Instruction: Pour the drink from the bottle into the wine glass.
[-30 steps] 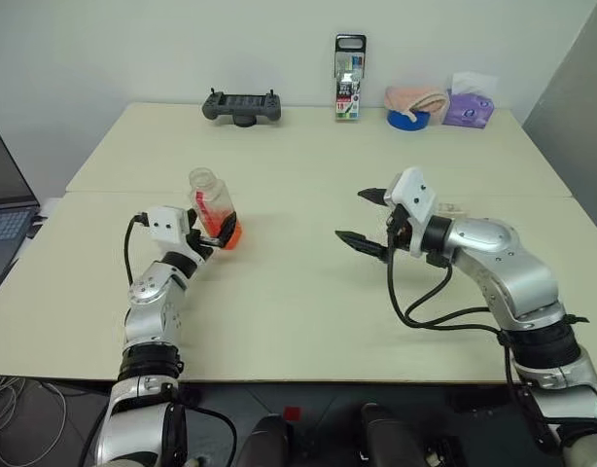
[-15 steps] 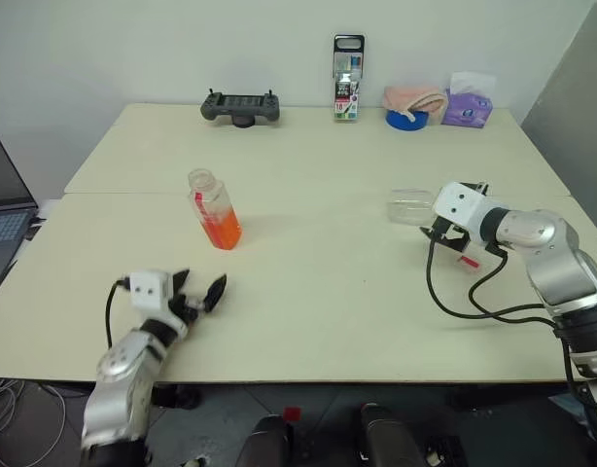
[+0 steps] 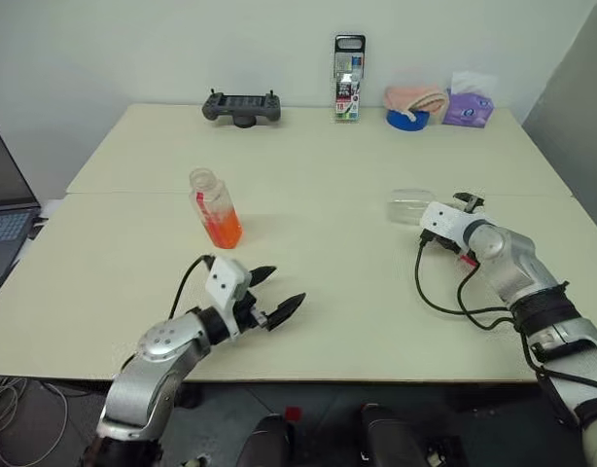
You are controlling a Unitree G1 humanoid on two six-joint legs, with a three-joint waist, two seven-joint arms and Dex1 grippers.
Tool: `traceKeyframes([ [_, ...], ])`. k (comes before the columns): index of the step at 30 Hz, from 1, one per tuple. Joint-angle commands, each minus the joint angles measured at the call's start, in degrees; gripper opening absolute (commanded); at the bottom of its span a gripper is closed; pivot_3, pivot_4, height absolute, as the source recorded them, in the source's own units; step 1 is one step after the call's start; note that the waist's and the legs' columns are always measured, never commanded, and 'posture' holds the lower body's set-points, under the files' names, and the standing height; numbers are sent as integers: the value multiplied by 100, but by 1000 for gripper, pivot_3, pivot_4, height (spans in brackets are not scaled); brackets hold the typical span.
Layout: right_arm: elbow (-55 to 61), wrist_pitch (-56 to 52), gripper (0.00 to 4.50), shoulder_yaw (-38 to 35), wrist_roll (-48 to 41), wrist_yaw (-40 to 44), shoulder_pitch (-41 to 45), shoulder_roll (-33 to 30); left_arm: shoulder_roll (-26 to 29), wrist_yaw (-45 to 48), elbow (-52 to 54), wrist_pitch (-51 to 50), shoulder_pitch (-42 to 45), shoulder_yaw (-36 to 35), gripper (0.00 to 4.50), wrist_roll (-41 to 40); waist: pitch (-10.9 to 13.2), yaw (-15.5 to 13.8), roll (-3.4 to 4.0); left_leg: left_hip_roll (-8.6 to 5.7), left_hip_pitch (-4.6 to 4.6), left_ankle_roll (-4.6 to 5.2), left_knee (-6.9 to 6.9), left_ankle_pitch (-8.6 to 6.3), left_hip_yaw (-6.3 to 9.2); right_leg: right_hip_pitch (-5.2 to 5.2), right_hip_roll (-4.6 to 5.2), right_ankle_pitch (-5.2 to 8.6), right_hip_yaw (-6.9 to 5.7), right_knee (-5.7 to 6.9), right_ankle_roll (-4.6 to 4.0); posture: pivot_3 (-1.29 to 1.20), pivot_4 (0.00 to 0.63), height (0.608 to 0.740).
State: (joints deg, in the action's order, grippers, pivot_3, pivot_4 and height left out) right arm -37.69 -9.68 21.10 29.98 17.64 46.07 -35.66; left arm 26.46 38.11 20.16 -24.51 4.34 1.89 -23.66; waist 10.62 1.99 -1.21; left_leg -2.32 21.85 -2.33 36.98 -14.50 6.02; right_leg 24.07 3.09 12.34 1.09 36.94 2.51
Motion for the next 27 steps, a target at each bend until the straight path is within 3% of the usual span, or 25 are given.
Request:
traceKeyframes([
  [1, -602, 325, 3548, 159, 295, -352, 409, 148, -31, -10, -27, 35, 166, 13, 4500, 43, 0, 5, 0, 0, 0, 0, -1, 0, 0, 1, 0, 0, 0, 0, 0, 0, 150, 740],
  [5, -1008, 563, 2031, 389, 561, -466, 623, 242, -25, 37, -155, 95, 232, 21, 4500, 81, 0, -1, 0, -1, 1, 0, 0, 0, 1, 0, 0, 0, 1, 0, -1, 0, 150, 740],
  [10, -686, 728, 343, 590, 861, -275, 442, 172, 43, 161, -213, 158, 185, 39, 4500, 117, 0, 2, 0, -2, 0, 0, 0, 0, 2, -1, 0, 0, 2, -1, 0, 0, 150, 740],
  [14, -38, 696, 257, 385, 856, -224, 404, 79, 118, 310, -247, 160, 226, 14, 4500, 112, 0, 32, 0, 0, -2, 0, 0, 0, 1, 1, -2, 0, 2, 2, -1, 0, 150, 740],
  [19, 1755, 101, 257, -555, -6, 121, 160, 362, 308, 346, 194, 33, -114, -303, 4500, -120, 3, 62, 5, 3, 3, 0, -4, 0, 3, 8, -2, 0, 3, 4, 0, 0, 150, 740],
  [22, 2423, -398, 255, -1121, -864, 69, 159, 1252, 297, 219, 578, -335, -296, -650, 4500, -598, 3, 64, 5, 8, 3, 0, -2, 0, 8, 5, -2, 0, -2, 4, 0, 0, 150, 740],
  [24, 2439, -273, 253, -1798, -2061, -180, 91, 2365, 327, 15, 799, -847, -249, -1311, 4500, -1442, 2, 78, 3, 10, 0, 0, -1, 0, 13, 2, -5, 0, -5, 7, 0, 0, 150, 740],
  [27, 2540, -270, 251, -2245, -2837, -51, -221, 3008, 415, -181, 1016, -1162, -306, -1702, 4500, -1866, 2, 63, 4, 40, -2, 0, -2, 0, 28, 2, -17, -3, -13, 13, -5, 0, 150, 740],
])
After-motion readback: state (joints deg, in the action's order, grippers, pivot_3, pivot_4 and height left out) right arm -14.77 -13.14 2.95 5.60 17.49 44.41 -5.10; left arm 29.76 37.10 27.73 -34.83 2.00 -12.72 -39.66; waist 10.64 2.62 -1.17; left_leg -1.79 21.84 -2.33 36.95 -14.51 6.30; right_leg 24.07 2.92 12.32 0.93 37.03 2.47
